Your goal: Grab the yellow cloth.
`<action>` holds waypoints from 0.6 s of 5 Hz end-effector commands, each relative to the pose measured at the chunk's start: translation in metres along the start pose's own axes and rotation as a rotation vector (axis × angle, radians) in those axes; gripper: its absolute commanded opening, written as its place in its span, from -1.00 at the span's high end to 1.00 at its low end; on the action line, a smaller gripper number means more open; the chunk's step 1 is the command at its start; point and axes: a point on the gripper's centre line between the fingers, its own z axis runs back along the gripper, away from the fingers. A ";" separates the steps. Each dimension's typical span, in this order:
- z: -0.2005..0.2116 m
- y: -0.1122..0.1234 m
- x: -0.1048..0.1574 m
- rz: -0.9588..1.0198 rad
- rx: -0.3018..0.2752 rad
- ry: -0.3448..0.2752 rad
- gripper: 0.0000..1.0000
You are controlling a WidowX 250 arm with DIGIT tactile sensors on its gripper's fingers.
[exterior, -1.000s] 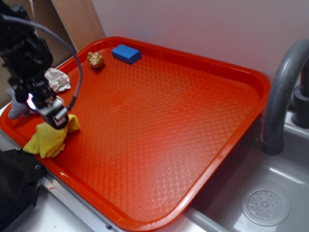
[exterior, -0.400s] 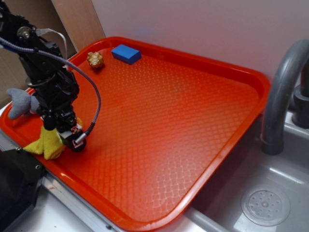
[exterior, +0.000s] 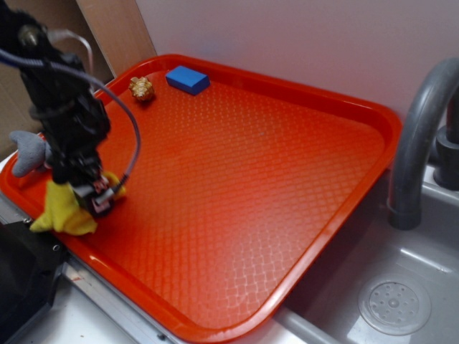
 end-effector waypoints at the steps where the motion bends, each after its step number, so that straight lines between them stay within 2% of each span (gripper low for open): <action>1: 0.113 -0.022 0.063 -0.013 0.075 -0.243 1.00; 2: 0.168 -0.025 0.080 0.003 0.051 -0.322 1.00; 3: 0.219 -0.032 0.083 -0.013 0.008 -0.324 1.00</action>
